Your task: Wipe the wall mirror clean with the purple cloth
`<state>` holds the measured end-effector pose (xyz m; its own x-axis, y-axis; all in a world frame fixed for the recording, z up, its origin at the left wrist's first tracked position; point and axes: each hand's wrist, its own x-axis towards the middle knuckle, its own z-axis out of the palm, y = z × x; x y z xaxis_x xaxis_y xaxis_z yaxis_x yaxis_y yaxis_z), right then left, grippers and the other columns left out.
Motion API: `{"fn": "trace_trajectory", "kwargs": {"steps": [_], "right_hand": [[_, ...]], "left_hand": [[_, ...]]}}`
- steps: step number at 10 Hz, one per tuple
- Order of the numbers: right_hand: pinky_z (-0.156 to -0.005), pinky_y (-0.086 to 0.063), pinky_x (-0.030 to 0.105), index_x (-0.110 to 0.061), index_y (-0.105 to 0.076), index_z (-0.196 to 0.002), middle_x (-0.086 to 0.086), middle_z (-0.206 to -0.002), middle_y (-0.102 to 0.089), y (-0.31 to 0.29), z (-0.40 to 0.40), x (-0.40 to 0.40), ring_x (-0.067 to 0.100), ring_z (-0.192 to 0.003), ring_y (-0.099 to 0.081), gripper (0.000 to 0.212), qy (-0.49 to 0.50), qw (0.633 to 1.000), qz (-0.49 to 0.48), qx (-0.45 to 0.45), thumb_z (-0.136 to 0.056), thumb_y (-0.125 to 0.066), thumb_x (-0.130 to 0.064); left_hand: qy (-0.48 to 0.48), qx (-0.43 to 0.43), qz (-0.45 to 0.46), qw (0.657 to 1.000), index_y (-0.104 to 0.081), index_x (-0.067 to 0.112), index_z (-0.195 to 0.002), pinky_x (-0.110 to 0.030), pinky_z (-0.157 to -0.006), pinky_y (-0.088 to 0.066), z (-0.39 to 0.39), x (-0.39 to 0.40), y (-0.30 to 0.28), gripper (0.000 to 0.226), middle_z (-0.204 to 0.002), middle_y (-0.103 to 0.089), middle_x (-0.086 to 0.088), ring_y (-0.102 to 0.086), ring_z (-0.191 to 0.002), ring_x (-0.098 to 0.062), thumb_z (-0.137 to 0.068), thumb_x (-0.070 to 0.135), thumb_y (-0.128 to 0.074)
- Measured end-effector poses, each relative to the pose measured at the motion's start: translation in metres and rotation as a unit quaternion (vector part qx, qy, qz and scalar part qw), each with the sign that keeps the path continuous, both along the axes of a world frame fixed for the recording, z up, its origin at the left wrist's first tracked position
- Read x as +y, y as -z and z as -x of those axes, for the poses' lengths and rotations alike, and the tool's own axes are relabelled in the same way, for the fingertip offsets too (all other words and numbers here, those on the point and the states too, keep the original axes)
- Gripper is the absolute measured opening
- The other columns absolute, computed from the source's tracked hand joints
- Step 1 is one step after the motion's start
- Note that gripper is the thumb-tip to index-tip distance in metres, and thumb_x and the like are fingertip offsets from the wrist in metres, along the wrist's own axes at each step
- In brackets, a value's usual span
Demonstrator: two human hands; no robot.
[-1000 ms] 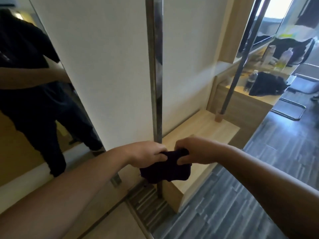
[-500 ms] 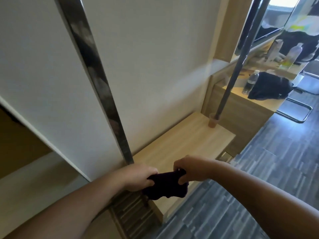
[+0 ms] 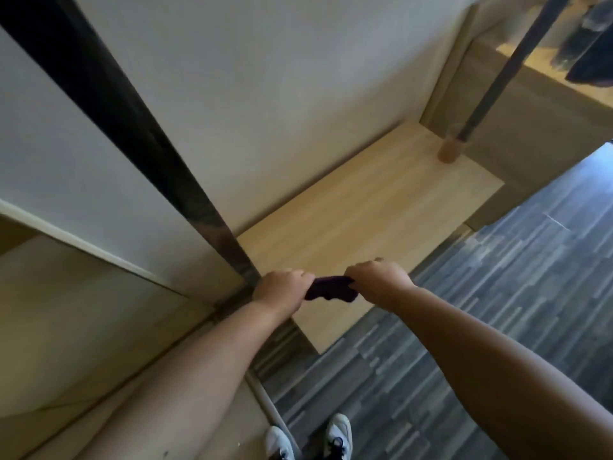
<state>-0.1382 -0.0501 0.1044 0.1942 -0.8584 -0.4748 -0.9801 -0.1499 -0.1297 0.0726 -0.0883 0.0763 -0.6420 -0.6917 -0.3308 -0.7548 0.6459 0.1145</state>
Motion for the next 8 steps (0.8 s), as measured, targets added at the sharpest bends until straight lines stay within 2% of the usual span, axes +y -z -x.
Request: {"fn": "trace_trajectory", "kwargs": {"steps": [1, 2, 3, 4, 5, 6, 7, 8], "right_hand": [[-0.081, -0.051, 0.034, -0.014, -0.060, -0.112, 0.002, -0.104, -0.068, 0.053, 0.002, -0.006, 0.025, -0.097, -0.064, 0.019, -0.008, 0.989, 0.145, -0.010, -0.092, -0.060, -0.013], [-0.094, -0.053, 0.038, -0.010, -0.064, -0.099, 0.008, -0.103, -0.071, 0.104, -0.002, 0.000, 0.026, -0.096, -0.070, 0.031, -0.049, 0.977, 0.203, -0.043, -0.073, -0.079, -0.005], [-0.108, -0.044, 0.045, -0.009, -0.062, -0.111, 0.012, -0.120, -0.066, 0.150, -0.012, 0.019, 0.027, -0.114, -0.064, 0.040, -0.089, 0.989, 0.108, -0.042, -0.074, -0.079, -0.008], [-0.121, -0.020, 0.047, -0.008, -0.050, -0.136, 0.018, -0.152, -0.041, 0.191, -0.020, 0.060, 0.032, -0.144, -0.033, 0.047, -0.102, 0.995, 0.021, 0.003, -0.094, -0.059, -0.026], [-0.121, -0.013, 0.053, -0.009, -0.033, -0.149, 0.017, -0.159, -0.023, 0.208, -0.023, 0.095, 0.033, -0.148, -0.017, 0.071, -0.058, 0.997, -0.034, 0.023, -0.097, -0.032, -0.058], [-0.120, 0.005, 0.052, -0.013, 0.004, -0.153, 0.014, -0.160, 0.016, 0.203, -0.023, 0.097, 0.031, -0.149, 0.013, 0.081, -0.075, 0.995, -0.052, 0.046, -0.096, -0.019, -0.067], [-0.119, 0.014, 0.051, -0.018, 0.020, -0.147, 0.008, -0.152, 0.032, 0.178, -0.024, 0.084, 0.025, -0.145, 0.026, 0.079, -0.094, 0.992, -0.073, 0.044, -0.098, -0.019, -0.066], [-0.122, 0.000, 0.043, -0.022, -0.002, -0.156, 0.000, -0.160, 0.010, 0.144, -0.027, 0.072, 0.020, -0.150, 0.002, 0.066, -0.055, 0.993, -0.098, -0.034, -0.103, -0.027, -0.053]], "left_hand": [[0.021, 0.081, 0.116, 0.990, -0.066, 0.010, -0.094, -0.036, -0.056, -0.053, -0.002, -0.010, 0.047, 0.016, -0.086, -0.070, -0.008, -0.068, -0.074, -0.028, -0.080, 0.006, -0.072], [0.018, 0.121, 0.159, 0.980, -0.070, 0.006, -0.087, -0.036, -0.062, -0.058, -0.004, -0.009, 0.092, 0.022, -0.086, -0.073, -0.011, -0.071, -0.074, -0.027, -0.068, 0.004, -0.080], [0.036, 0.098, 0.127, 0.986, -0.072, 0.006, -0.088, -0.037, -0.067, -0.061, -0.014, 0.009, 0.143, 0.030, -0.089, -0.074, -0.012, -0.072, -0.080, -0.028, -0.062, 0.002, -0.086], [0.026, 0.044, 0.038, 0.998, -0.071, 0.003, -0.117, -0.043, -0.093, -0.054, -0.034, 0.052, 0.183, 0.046, -0.126, -0.066, -0.018, -0.064, -0.117, -0.031, -0.074, 0.015, -0.084], [-0.010, -0.054, -0.022, 0.998, -0.025, 0.003, -0.154, -0.051, -0.118, -0.021, -0.044, 0.083, 0.188, 0.075, -0.163, -0.012, -0.017, -0.016, -0.151, -0.029, -0.100, 0.055, -0.034], [0.021, -0.127, -0.077, 0.989, 0.023, 0.010, -0.149, -0.051, -0.121, 0.011, -0.040, 0.082, 0.176, 0.081, -0.156, 0.032, -0.010, 0.027, -0.147, -0.024, -0.102, 0.063, -0.018], [0.013, -0.128, -0.108, 0.986, 0.010, 0.011, -0.157, -0.051, -0.123, 0.005, -0.040, 0.071, 0.151, 0.076, -0.164, 0.019, -0.009, 0.017, -0.151, -0.025, -0.105, 0.054, -0.026], [-0.067, -0.080, -0.211, 0.972, -0.021, 0.015, -0.157, -0.046, -0.122, -0.020, -0.051, 0.073, 0.116, 0.060, -0.164, -0.020, -0.010, -0.021, -0.150, -0.027, -0.107, 0.043, -0.036]]}}
